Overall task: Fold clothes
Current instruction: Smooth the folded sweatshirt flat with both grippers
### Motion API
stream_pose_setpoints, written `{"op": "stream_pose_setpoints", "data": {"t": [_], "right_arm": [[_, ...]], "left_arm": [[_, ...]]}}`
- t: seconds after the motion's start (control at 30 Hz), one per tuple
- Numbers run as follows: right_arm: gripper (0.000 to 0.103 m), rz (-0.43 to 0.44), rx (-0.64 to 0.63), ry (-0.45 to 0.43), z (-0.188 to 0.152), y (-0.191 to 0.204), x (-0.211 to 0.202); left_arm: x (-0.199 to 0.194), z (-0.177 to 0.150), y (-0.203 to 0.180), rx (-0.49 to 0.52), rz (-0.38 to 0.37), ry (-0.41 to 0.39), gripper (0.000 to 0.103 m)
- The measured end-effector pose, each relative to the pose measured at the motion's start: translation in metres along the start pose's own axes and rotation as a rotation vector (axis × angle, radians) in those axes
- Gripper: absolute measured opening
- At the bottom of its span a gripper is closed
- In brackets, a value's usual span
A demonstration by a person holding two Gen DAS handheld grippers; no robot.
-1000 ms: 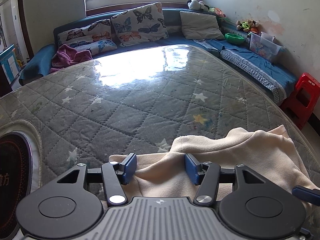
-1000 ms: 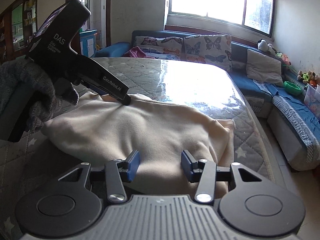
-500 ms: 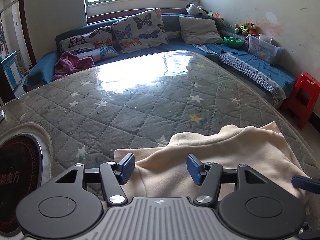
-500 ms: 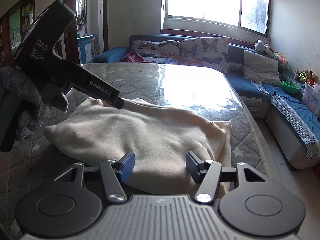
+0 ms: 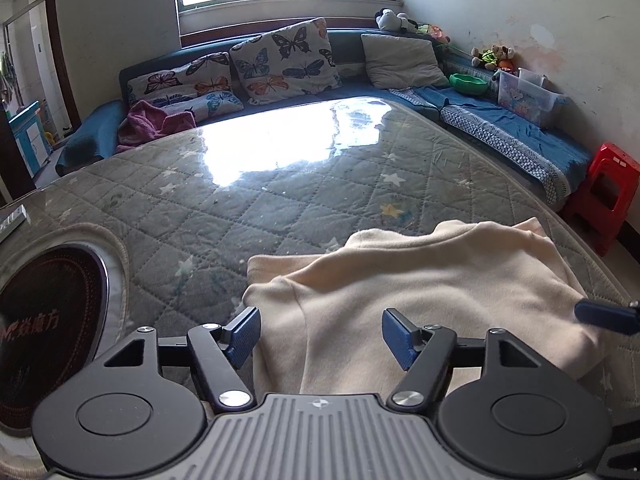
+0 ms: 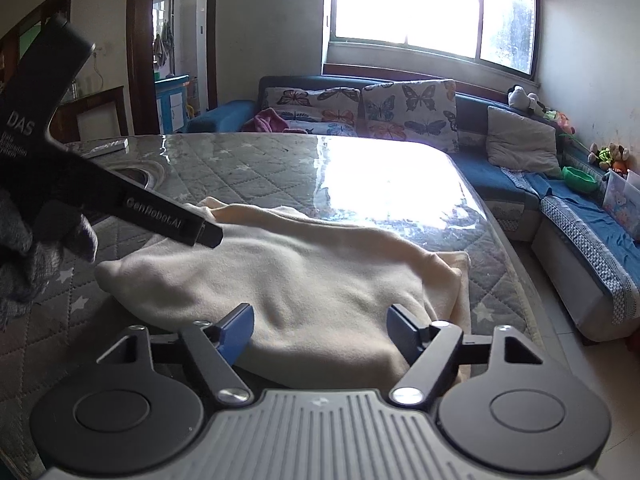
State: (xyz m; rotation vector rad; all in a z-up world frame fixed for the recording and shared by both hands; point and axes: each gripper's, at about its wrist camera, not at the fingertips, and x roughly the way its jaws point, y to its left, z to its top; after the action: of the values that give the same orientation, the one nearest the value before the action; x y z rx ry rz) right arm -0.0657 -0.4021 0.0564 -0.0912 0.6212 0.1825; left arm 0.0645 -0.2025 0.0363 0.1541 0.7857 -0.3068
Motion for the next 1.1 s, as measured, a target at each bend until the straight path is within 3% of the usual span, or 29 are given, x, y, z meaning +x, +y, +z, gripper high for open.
{"op": "stream_pose_setpoints", "data": {"t": [0.33,0.67,0.83,0.97,1.1], "right_arm": [[0.091,-0.002,-0.036,-0.024,0.012,0.016,0.009],[0.091,-0.002,-0.105,0.026,-0.004,0.036,0.019],[0.093,-0.022,-0.057,-0.011,-0.002,0.024,0.003],[0.093,-0.026,-0.019,0.044,-0.010,0.012,0.008],[0.093,-0.029,-0.017,0.038,-0.015,0.008,0.000]], "left_arm": [[-0.015,-0.024,0.016,-0.038,0.025,-0.001,0.072],[-0.022,-0.038,0.029,-0.074,0.026,-0.008,0.073],[-0.025,-0.042,0.037,-0.099,0.035,-0.009,0.074],[-0.024,-0.046,0.040,-0.113,0.036,0.000,0.075],[-0.028,-0.044,0.041,-0.120,0.036,-0.006,0.075]]}}
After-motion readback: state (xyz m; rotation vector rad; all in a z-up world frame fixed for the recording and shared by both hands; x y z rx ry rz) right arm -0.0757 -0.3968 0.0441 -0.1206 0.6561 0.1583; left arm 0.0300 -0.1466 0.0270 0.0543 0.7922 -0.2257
